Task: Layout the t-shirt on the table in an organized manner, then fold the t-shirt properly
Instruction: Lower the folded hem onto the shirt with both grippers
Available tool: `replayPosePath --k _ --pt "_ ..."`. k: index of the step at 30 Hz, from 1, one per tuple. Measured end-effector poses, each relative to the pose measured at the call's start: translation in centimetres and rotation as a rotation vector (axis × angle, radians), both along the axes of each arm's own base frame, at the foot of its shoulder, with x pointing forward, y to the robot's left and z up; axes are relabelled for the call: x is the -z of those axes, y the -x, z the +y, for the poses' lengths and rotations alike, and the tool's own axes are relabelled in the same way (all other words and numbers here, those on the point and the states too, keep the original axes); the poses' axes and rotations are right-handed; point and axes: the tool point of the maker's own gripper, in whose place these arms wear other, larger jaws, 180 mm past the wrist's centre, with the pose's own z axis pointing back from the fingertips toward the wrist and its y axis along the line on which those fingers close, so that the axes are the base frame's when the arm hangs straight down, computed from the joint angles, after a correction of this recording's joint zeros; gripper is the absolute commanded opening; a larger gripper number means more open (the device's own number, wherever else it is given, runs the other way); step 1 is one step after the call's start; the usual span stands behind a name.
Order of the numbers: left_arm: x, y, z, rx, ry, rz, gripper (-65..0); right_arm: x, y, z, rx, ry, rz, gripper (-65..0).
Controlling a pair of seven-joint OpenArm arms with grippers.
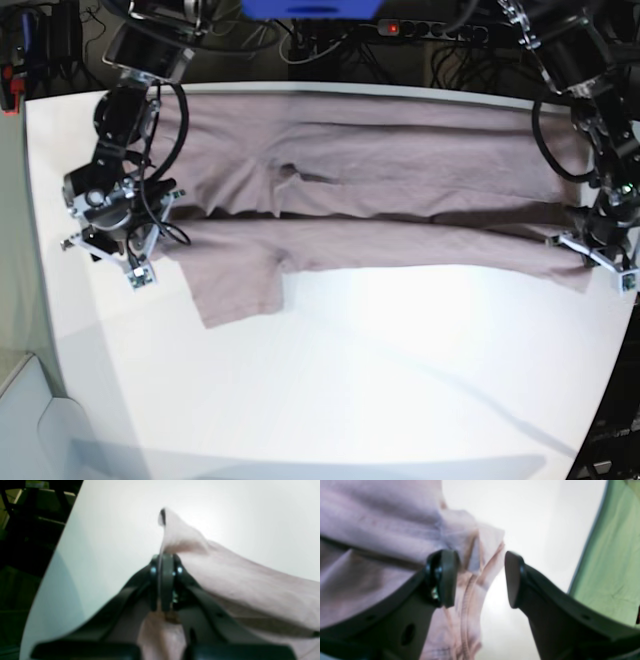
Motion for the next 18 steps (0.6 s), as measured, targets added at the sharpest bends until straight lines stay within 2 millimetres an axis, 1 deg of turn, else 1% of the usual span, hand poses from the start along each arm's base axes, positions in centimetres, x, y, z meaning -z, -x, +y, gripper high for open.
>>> replayPosePath --k 3,6,13,16,18 --pt "0.7 0.7 -0.1 0.000 0.002 0.026 -64.8 0.1 0.0 0.1 -0.002 -0.001 0.004 -33.9" --pt "0.6 0.6 -0.1 0.000 0.002 0.022 -64.8 0.1 0.0 0.3 -0.005 -0.004 0.002 -33.9" --pt "0.5 0.5 -0.1 0.001 0.001 0.018 -64.8 -0.6 -1.2 1.2 -0.040 0.005 -0.015 -34.0" --pt "0.6 0.5 -0.1 0.000 0.001 0.019 -64.8 0.8 -1.6 2.0 -0.055 -0.024 0.020 -34.1" --pt "0.6 0.5 -0.1 0.000 0.001 0.019 -64.8 1.4 -1.6 2.1 -0.055 -0.032 0.039 -34.1"
